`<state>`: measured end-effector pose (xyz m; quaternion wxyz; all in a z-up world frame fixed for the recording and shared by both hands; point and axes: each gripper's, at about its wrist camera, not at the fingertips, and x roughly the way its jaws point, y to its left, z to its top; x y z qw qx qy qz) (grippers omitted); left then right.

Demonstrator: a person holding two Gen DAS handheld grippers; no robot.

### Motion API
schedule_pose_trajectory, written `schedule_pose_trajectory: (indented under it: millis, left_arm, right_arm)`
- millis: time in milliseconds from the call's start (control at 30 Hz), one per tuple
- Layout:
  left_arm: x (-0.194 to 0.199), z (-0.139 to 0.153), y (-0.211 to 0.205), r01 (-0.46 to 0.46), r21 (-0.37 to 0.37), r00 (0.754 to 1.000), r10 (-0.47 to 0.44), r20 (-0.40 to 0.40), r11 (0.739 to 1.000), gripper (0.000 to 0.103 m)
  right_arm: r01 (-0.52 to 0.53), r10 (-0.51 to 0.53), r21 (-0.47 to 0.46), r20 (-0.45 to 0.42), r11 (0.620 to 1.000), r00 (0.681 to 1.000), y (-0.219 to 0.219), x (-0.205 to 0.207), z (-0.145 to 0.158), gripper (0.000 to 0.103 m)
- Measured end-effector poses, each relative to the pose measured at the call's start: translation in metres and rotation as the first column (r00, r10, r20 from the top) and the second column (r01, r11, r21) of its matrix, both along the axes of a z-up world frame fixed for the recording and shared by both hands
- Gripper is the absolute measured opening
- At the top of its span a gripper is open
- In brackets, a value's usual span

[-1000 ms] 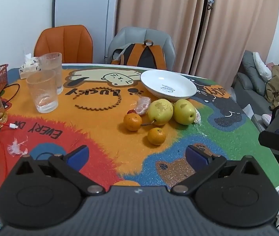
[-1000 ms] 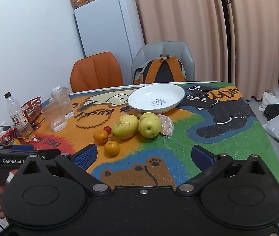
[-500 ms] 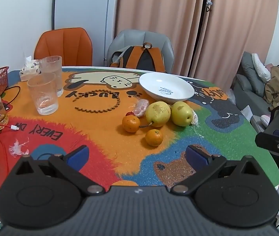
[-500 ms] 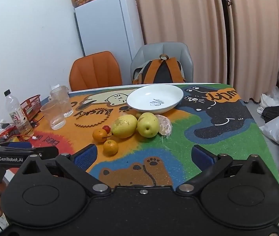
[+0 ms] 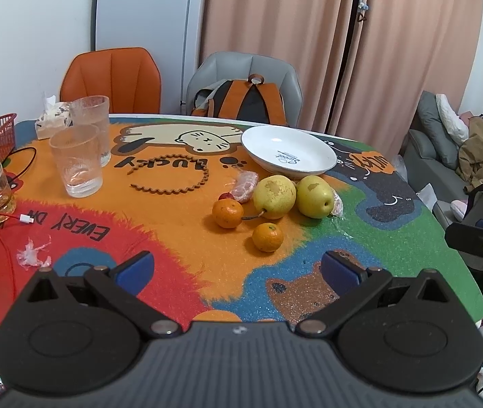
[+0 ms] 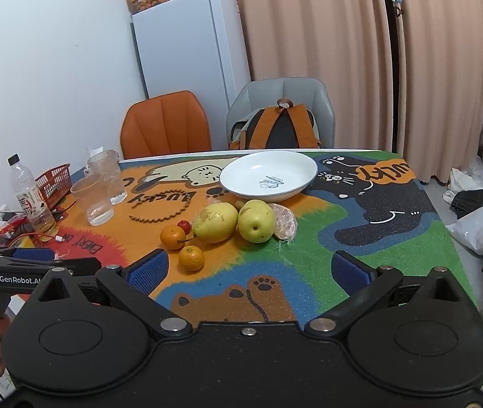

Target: Organize fruits

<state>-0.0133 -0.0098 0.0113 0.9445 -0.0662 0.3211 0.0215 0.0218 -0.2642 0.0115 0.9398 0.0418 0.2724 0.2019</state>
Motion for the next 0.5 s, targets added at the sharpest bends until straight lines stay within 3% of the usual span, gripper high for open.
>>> schedule_pose_trajectory:
  millis: [500]
  left_arm:
    - [-0.0032, 0.0003, -0.0021, 0.005, -0.002, 1.000, -0.005, 0.007, 1.000, 0.103]
  right_arm:
    - [-0.004, 0.004, -0.013, 0.009, 1.000, 1.000, 0.0027, -0.0011, 0.0043, 0.103]
